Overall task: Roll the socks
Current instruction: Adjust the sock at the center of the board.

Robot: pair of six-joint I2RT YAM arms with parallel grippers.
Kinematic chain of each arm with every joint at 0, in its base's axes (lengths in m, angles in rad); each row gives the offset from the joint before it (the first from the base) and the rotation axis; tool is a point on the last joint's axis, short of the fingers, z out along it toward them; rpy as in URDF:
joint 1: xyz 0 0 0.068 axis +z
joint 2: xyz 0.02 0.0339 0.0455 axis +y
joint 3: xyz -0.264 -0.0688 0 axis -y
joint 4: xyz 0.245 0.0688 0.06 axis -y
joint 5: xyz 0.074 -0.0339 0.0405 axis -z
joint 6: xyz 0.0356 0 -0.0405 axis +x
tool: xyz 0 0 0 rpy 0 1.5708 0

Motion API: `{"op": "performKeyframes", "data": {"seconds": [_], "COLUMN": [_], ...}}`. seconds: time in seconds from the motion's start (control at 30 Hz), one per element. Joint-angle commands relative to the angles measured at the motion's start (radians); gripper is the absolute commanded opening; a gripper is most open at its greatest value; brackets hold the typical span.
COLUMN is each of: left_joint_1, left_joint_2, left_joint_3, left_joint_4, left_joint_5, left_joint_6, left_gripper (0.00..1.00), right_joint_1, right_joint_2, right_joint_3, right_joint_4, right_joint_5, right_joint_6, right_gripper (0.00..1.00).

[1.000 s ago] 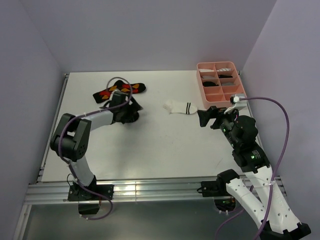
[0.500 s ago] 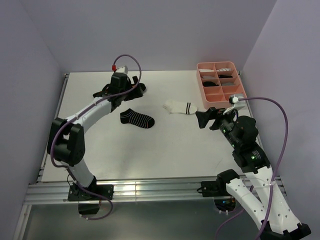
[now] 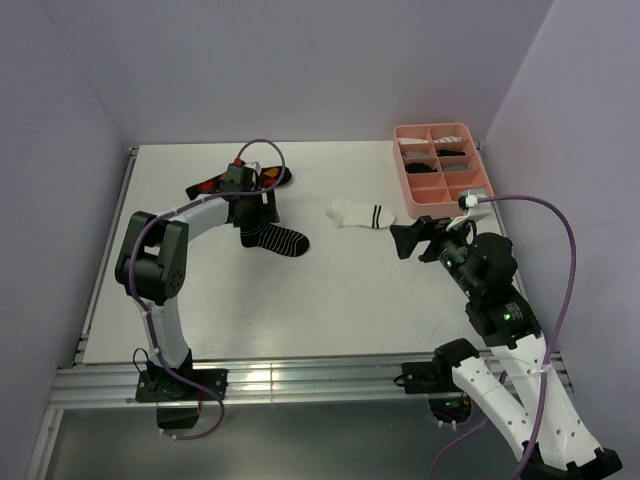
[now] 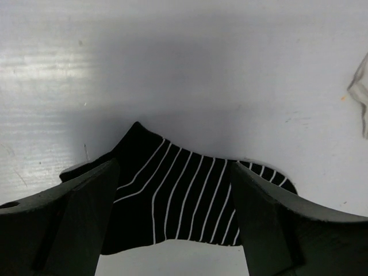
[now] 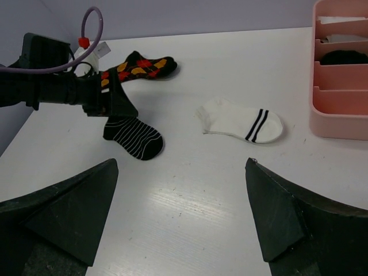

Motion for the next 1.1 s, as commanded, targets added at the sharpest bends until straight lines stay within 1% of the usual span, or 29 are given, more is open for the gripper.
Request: {"op": "performKeyframes", "data": {"seconds": [0.0, 0.17, 0.3, 0.4, 0.43, 0.47, 0.5, 0.53, 0.57, 0.6, 0.67, 0.77, 0.8, 0.83, 0.93, 0.97, 1.03, 1.07], "left_joint_1": [0.013, 0.024, 0.024, 0.018, 0.012, -0.012, -0.032, -0.054, -0.101, -0.127, -0.183, -0.215, -0.218, -0.227, -0.237, -0.237, -0.237, -0.237], "left_joint_2": [-0.036, -0.105, -0.185, -0.304, -0.376, -0.413, -0.483, -0.517, -0.548, -0.576, -0.637, -0.637, -0.610, -0.591, -0.506, -0.428, -0.403, -0.352], "left_joint_3": [-0.053, -0.195, -0.298, -0.415, -0.439, -0.475, -0.486, -0.492, -0.493, -0.490, -0.483, -0.455, -0.438, -0.405, -0.348, -0.296, -0.280, -0.265], "left_joint_4": [0.023, 0.050, 0.020, 0.031, 0.031, 0.028, 0.016, 0.007, -0.001, 0.003, 0.017, 0.059, 0.057, 0.057, 0.075, 0.088, 0.094, 0.099], "left_joint_5": [0.004, -0.041, -0.061, -0.044, -0.050, -0.061, -0.077, -0.078, -0.113, -0.119, -0.116, -0.070, -0.059, -0.049, -0.010, 0.038, 0.053, 0.063], "left_joint_6": [-0.042, -0.166, -0.297, -0.436, -0.493, -0.516, -0.531, -0.544, -0.541, -0.527, -0.454, -0.291, -0.248, -0.175, -0.075, -0.040, -0.035, -0.029], "left_gripper": [0.84, 0.83, 0.82, 0.83, 0.83, 0.84, 0.85, 0.85, 0.85, 0.86, 0.85, 0.83, 0.82, 0.82, 0.83, 0.82, 0.82, 0.82], "right_joint_1": [0.007, 0.007, 0.007, 0.007, 0.007, 0.007, 0.007, 0.007, 0.007, 0.007, 0.007, 0.007, 0.007, 0.007, 0.007, 0.007, 0.007, 0.007], "right_joint_2": [0.004, 0.015, 0.023, 0.027, 0.027, 0.030, 0.032, 0.032, 0.033, 0.032, 0.027, 0.024, 0.029, 0.030, 0.035, 0.032, 0.030, 0.029], "right_joint_3": [0.011, 0.008, 0.005, 0.000, 0.000, -0.001, -0.001, -0.003, -0.003, -0.003, -0.003, -0.007, -0.006, -0.003, -0.001, 0.003, 0.008, 0.010], "right_joint_4": [0.008, 0.021, 0.025, 0.031, 0.033, 0.037, 0.042, 0.042, 0.042, 0.042, 0.042, 0.047, 0.048, 0.051, 0.053, 0.050, 0.045, 0.042], "right_joint_5": [-0.015, -0.030, -0.039, -0.045, -0.048, -0.052, -0.059, -0.062, -0.065, -0.067, -0.067, -0.071, -0.076, -0.090, -0.108, -0.111, -0.111, -0.111], "right_joint_6": [0.014, 0.023, 0.025, 0.031, 0.031, 0.032, 0.035, 0.035, 0.037, 0.037, 0.035, 0.040, 0.043, 0.045, 0.058, 0.061, 0.062, 0.060], "right_gripper": [0.98, 0.97, 0.97, 0.97, 0.97, 0.97, 0.97, 0.97, 0.97, 0.97, 0.97, 0.97, 0.97, 0.97, 0.96, 0.96, 0.96, 0.96]}}
